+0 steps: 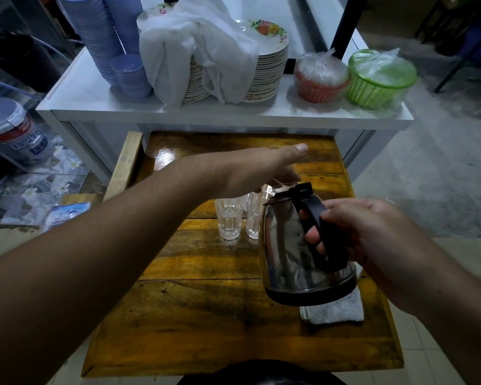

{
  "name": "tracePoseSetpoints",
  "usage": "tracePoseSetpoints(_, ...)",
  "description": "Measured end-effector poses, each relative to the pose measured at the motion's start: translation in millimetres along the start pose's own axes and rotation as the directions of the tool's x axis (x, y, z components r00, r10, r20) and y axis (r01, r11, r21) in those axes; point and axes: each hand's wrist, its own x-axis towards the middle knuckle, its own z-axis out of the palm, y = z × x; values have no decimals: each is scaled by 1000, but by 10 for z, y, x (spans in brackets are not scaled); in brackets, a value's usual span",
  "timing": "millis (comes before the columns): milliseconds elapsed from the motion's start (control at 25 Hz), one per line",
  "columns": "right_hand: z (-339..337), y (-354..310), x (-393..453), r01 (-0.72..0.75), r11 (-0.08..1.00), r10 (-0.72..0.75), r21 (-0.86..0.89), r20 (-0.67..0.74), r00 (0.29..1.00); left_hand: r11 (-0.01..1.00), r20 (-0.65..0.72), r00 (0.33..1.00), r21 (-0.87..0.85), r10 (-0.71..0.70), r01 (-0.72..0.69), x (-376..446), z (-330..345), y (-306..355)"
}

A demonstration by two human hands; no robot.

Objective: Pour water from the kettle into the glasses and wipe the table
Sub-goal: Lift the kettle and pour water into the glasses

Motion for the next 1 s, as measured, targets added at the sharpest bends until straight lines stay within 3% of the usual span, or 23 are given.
tracePoseSetpoints(240,5,228,-16,-2,1000,2,26,-10,1000,1000,20,1000,24,-7,7,53,141,-82)
tracePoseSetpoints(1000,-79,1125,35,73,986,-77,147,24,997,988,40,999,-154,-19,25,73,301,-234)
